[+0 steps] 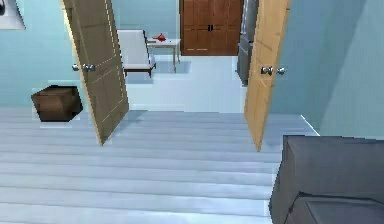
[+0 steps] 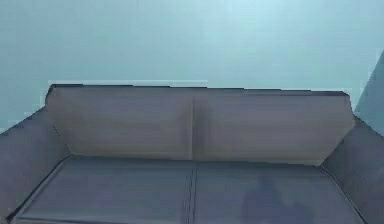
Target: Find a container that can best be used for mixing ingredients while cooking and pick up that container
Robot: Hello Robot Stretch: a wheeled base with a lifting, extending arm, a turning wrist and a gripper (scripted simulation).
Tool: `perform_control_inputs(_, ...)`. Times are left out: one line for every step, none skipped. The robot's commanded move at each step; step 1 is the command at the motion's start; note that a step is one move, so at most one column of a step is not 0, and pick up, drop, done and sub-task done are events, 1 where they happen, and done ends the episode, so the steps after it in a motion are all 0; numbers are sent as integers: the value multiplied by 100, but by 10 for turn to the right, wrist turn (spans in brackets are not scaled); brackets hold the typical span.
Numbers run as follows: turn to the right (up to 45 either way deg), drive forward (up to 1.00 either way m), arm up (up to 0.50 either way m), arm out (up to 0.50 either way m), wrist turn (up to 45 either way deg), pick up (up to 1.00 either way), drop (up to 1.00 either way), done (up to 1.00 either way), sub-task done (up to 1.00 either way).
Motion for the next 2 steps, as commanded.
perform_control_inputs(0, 100, 0, 0, 0, 0, 0, 0, 0)
perform_control_inputs(30, 0, 0, 0, 0, 0, 0, 0, 0)
